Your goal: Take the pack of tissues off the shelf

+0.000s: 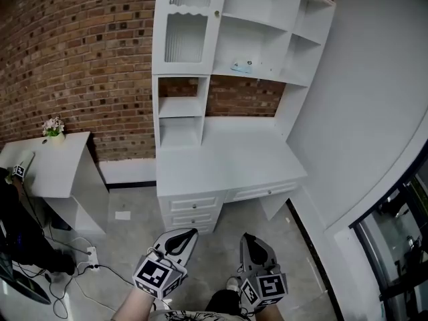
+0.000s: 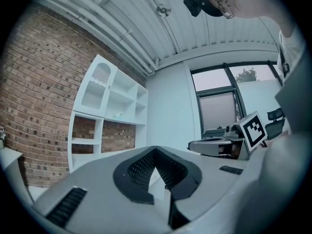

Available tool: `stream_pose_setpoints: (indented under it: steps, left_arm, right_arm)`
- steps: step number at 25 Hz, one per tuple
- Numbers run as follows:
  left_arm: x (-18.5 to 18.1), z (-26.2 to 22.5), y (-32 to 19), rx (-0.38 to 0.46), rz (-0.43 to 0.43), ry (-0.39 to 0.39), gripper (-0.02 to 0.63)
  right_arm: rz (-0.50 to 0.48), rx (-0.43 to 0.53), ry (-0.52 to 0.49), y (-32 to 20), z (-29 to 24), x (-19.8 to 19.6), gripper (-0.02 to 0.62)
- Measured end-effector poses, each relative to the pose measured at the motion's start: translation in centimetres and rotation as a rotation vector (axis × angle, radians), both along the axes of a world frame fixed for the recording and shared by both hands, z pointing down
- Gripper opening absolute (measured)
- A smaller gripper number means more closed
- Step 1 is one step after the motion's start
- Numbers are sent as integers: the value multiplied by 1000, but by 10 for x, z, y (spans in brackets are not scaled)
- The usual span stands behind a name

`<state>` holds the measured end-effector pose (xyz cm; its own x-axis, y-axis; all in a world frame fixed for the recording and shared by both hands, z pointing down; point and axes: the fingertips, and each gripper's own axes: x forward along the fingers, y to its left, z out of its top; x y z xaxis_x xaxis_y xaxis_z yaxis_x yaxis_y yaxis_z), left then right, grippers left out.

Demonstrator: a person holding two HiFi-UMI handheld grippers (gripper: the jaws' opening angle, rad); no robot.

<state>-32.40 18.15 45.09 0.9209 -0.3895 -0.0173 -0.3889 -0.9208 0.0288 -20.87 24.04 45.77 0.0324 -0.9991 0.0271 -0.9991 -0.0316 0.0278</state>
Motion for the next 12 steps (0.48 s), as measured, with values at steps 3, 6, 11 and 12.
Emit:
stream_pose_setpoints:
  steps: [3, 6, 11, 12]
  left_arm:
    - [18, 2, -15, 3, -35, 0, 14]
    - [43, 3, -32, -2, -70, 0, 14]
    - [104, -10, -61, 6, -124, 15, 14]
    - [118, -12, -66, 8, -132, 18, 13]
  right_arm:
    - [-42, -3, -1, -20, 3, 19, 6]
    - [-85, 3, 13, -38, 3, 43, 6]
    - [-137, 14, 28, -73, -11, 110, 8]
    - [-146, 16, 31, -79, -13, 124, 6]
